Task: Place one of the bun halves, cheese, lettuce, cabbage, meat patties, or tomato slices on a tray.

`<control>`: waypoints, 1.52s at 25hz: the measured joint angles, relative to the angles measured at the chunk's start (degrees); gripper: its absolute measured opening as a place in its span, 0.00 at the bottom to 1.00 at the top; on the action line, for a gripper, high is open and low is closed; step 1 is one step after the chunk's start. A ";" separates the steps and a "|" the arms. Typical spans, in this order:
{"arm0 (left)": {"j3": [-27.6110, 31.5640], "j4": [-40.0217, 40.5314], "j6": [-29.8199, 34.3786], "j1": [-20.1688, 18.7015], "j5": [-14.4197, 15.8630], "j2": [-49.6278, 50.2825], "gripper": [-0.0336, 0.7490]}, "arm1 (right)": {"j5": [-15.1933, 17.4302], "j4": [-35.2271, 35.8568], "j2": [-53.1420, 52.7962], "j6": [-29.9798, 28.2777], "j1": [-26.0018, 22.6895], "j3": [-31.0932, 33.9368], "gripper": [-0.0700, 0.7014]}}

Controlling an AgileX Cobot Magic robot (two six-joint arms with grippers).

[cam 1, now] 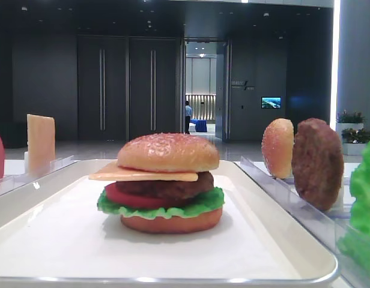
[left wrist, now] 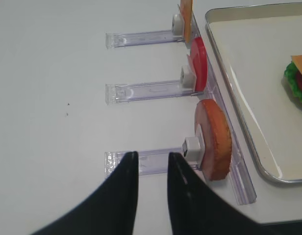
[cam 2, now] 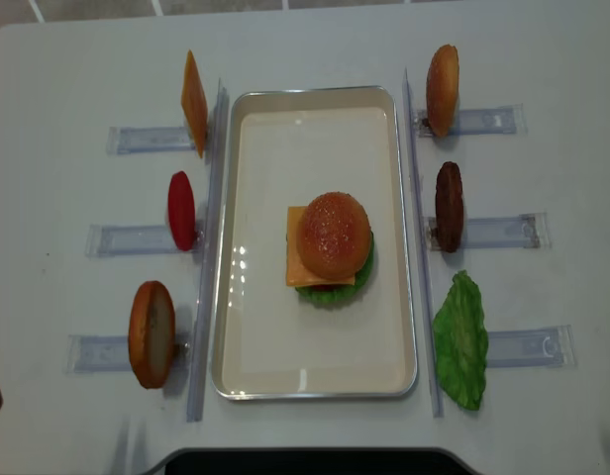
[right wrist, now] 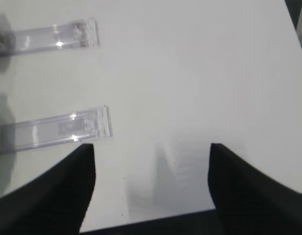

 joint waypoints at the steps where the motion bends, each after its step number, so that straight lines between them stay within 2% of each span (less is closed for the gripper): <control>1: 0.00 0.00 0.00 0.00 0.00 0.00 0.24 | -0.26 0.11 -1.92 -0.53 0.00 0.00 0.69; 10: 0.00 0.00 0.00 0.00 0.00 0.00 0.16 | -0.50 0.15 -19.04 -1.42 0.00 0.05 0.65; 19: 0.00 0.00 0.00 0.00 0.00 0.00 0.05 | -0.50 0.35 -19.42 -2.07 0.00 0.38 0.65; 38: 0.00 0.00 0.00 0.00 0.00 0.00 0.04 | -0.50 0.35 -19.42 -2.14 0.00 0.43 0.65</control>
